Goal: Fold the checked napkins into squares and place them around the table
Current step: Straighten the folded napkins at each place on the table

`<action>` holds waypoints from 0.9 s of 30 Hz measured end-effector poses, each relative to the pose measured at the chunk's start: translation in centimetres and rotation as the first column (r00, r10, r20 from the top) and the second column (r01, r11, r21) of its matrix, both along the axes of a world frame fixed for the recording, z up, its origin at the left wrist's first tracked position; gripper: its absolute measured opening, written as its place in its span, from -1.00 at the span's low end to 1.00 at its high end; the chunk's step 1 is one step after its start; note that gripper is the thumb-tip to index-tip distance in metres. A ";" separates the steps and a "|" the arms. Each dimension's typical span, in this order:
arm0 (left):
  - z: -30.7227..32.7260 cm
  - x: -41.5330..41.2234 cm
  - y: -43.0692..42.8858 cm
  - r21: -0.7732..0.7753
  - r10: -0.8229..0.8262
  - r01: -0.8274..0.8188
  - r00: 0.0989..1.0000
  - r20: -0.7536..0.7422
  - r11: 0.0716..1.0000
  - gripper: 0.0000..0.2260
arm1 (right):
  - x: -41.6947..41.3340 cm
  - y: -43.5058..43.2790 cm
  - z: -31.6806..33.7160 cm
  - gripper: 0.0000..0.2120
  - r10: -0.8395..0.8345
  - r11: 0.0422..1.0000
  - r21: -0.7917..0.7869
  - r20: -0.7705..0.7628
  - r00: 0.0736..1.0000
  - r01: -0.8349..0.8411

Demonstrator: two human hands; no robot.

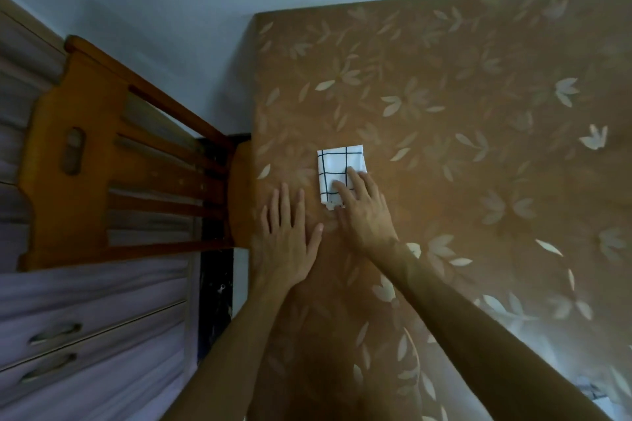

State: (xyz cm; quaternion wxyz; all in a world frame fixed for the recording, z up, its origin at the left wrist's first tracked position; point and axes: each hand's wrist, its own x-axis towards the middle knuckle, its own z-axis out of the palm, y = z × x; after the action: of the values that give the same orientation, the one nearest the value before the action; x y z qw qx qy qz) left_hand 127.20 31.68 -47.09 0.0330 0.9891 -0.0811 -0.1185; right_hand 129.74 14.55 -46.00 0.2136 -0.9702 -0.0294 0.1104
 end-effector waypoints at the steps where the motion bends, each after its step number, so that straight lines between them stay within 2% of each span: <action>1: 0.1 0.1 -0.1 -0.033 0.020 -0.020 1.000 0.010 0.999 -0.37 | -0.5 0.1 -0.1 -0.58 0.018 1.000 0.008 0.008 1.000 -0.018; 3: 0.2 0.3 -0.2 -0.162 0.091 -0.085 0.996 0.027 0.983 -0.45 | -1.5 0.3 -0.2 -0.58 0.047 0.998 0.041 0.031 0.998 -0.049; 6: 0.6 0.7 0.4 -0.404 0.216 -0.185 0.976 0.033 0.896 -0.55 | -2.3 1.0 0.0 -0.60 0.112 0.990 0.077 0.050 0.992 -0.115; 10: 1.2 1.6 1.1 -0.556 0.311 -0.259 0.950 -0.002 0.789 -0.65 | -2.1 2.8 0.4 -0.49 0.200 0.958 0.198 0.068 0.977 -0.210; 12: 1.3 1.9 1.6 -0.554 0.310 -0.251 0.951 0.013 0.794 -0.59 | -1.7 3.8 0.3 -0.48 0.207 0.933 0.288 0.063 0.976 -0.216; 14: 1.4 1.8 2.5 -0.484 0.263 -0.198 0.962 0.070 0.853 -0.56 | -1.1 4.9 0.2 -0.50 0.159 0.897 0.408 0.058 0.986 -0.169; 17: 1.3 1.6 3.6 -0.389 0.125 -0.051 0.978 0.167 0.920 -0.68 | 0.0 6.1 0.9 -0.49 -0.027 0.809 0.588 0.024 0.999 0.007; 19: 1.2 1.5 4.1 -0.409 0.068 -0.009 0.989 0.130 0.913 -0.65 | 0.6 6.5 1.1 -0.53 -0.154 0.739 0.665 0.011 0.988 0.107; 21: 1.1 1.6 4.3 -0.439 0.052 -0.025 0.997 0.050 0.898 -0.51 | 1.0 6.5 1.0 -0.61 -0.187 0.697 0.709 0.033 0.982 0.109; 24: 0.8 1.8 4.6 -0.456 0.027 -0.007 0.999 0.036 0.890 -0.41 | 1.7 6.2 0.2 -0.72 -0.152 0.728 0.684 0.104 0.983 0.040; 27: 1.0 2.4 4.9 -0.454 0.038 -0.008 0.998 0.057 0.891 -0.66 | 2.8 6.0 -0.2 -0.80 -0.113 0.819 0.573 0.149 0.982 0.008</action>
State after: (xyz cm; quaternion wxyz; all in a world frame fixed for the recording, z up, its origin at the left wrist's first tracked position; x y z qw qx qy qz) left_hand 129.56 36.56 -46.06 0.2616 0.9583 -0.0958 -0.0639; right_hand 132.53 20.56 -46.18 0.4937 -0.8682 -0.0488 0.0035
